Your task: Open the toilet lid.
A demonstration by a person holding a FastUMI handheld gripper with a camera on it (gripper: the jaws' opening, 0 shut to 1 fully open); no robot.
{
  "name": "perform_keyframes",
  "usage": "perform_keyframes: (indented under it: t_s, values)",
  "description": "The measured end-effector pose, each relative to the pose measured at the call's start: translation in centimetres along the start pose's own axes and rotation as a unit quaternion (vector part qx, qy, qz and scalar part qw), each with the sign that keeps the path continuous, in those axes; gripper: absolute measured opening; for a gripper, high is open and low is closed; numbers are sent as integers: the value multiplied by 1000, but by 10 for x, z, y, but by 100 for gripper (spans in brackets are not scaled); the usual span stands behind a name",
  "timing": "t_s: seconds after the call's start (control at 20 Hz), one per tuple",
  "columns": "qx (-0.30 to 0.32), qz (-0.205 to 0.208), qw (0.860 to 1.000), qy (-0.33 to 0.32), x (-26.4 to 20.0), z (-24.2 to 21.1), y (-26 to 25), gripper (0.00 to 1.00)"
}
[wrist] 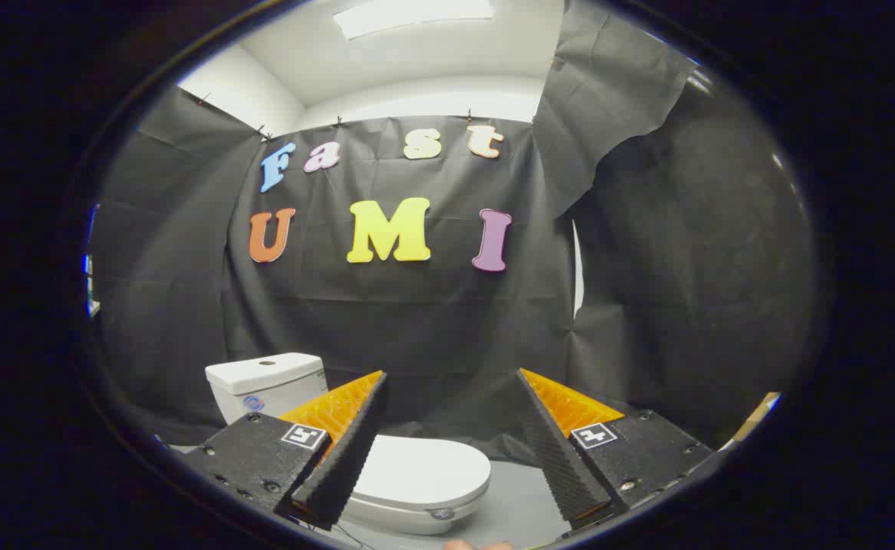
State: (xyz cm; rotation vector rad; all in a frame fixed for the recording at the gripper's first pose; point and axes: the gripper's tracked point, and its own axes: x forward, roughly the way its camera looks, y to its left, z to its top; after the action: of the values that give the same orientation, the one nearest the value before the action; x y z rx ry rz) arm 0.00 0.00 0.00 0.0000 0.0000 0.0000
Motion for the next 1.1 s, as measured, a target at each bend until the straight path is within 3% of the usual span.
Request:
perform_keyframes:
  t_s: [1.1]
  values:
    - [8, 4, 1000, 9, 1, -5, 5, 100]
